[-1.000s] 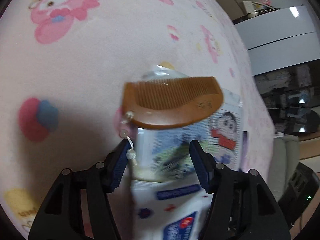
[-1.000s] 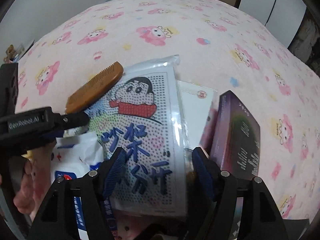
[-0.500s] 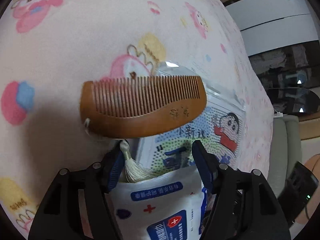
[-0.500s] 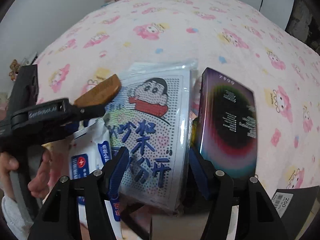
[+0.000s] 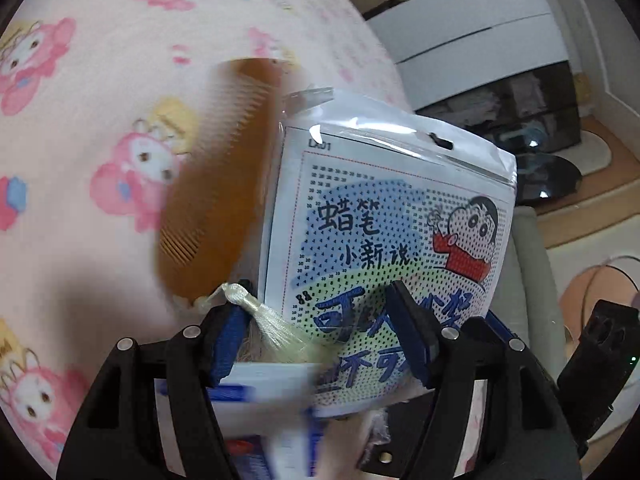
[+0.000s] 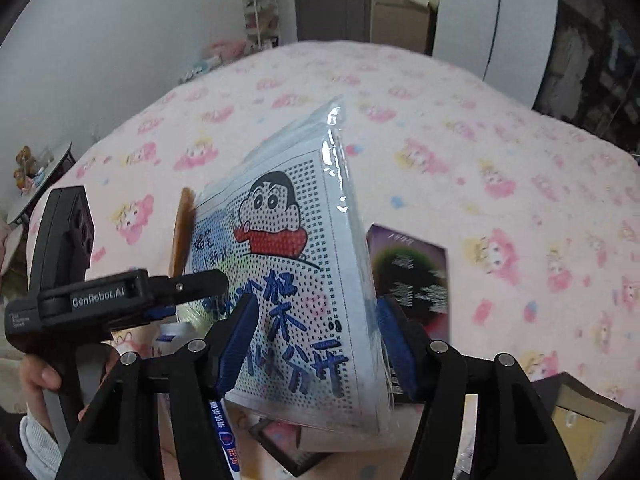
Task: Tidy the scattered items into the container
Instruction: 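Close the right gripper on the Shin-chan drawing pack and lift it, then carry the drawing pack with the right gripper toward the open black box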
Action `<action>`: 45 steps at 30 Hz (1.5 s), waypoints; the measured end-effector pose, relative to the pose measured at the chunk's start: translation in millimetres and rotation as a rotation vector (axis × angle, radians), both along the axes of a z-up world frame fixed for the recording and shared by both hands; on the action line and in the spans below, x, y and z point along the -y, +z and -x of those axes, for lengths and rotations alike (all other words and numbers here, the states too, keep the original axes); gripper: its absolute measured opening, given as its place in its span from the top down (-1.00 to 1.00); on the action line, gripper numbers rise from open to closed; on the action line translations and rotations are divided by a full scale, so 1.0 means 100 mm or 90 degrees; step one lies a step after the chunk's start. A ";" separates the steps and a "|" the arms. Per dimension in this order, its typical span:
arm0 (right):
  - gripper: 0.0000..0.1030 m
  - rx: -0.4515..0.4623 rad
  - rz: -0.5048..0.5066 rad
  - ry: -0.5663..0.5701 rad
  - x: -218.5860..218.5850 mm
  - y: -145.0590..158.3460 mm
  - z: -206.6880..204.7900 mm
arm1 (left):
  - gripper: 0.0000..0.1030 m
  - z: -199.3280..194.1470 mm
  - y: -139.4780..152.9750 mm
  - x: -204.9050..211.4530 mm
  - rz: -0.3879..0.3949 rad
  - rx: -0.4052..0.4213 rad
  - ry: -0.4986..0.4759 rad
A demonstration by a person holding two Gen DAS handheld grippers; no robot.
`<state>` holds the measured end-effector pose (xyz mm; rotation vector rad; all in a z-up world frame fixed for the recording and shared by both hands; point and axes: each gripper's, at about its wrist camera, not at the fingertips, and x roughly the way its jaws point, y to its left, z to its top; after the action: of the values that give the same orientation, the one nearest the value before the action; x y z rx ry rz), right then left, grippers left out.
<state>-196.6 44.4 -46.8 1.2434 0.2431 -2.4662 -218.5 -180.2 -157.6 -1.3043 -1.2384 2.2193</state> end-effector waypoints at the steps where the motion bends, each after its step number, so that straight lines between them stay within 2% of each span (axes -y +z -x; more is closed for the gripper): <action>1: -0.14 -0.005 0.001 -0.009 -0.05 0.04 -0.01 | -0.34 0.00 0.05 -0.03 -0.002 -0.006 -0.005; 6: -0.14 -0.013 -0.010 -0.037 -0.28 0.10 -0.15 | -0.31 -0.02 0.18 -0.16 0.024 -0.028 -0.013; 9: -0.14 0.007 -0.014 -0.062 -0.38 -0.03 -0.21 | -0.31 0.02 0.19 -0.61 0.046 -0.068 -0.012; 14: -0.14 0.018 0.024 -0.112 -0.64 -0.07 -0.28 | -0.32 0.14 0.21 -0.70 0.026 -0.125 -0.051; 17: -0.14 0.016 0.058 -0.122 -0.76 0.01 -0.32 | -0.32 0.08 0.25 -0.71 0.014 -0.124 -0.062; 22: -0.14 0.048 0.102 -0.107 -0.78 0.00 -0.37 | -0.33 -0.29 0.32 -0.58 -0.009 -0.127 -0.029; 23: -0.14 0.054 0.105 -0.102 -0.76 -0.02 -0.38 | -0.39 -0.39 0.33 -0.55 -0.013 -0.130 -0.020; 25: -0.14 0.065 0.112 -0.091 -0.71 -0.07 -0.40 | -0.45 -0.45 0.28 -0.56 0.022 -0.097 -0.019; 28: -0.16 0.083 0.122 -0.075 -0.64 -0.14 -0.42 | -0.45 -0.45 0.03 -0.63 0.069 -0.018 -0.033; 30: -0.16 0.106 0.103 -0.080 -0.60 -0.31 -0.37 | -0.45 -0.34 -0.21 -0.66 0.061 0.052 -0.045; 32: -0.16 0.123 0.104 -0.083 -0.59 -0.43 -0.34 | -0.45 -0.29 -0.30 -0.64 0.060 0.080 -0.041; 34: -0.16 0.138 0.109 -0.084 -0.58 -0.55 -0.34 | -0.45 -0.27 -0.34 -0.59 0.057 0.086 -0.027; 37: -0.16 0.161 0.116 -0.086 -0.58 -0.71 -0.32 | -0.44 -0.28 -0.43 -0.56 0.061 0.131 -0.015; 39: -0.16 0.163 0.117 -0.086 -0.57 -0.76 -0.31 | -0.45 -0.32 -0.43 -0.53 0.071 0.141 0.000; 45: -0.19 0.162 0.101 -0.088 -0.51 -0.83 -0.28 | -0.47 -0.28 -0.45 -0.66 0.132 0.155 0.002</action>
<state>-168.6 95.5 -130.1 1.5281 -0.1077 -2.3527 -190.0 -114.3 -202.2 -1.6956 -1.1089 2.2937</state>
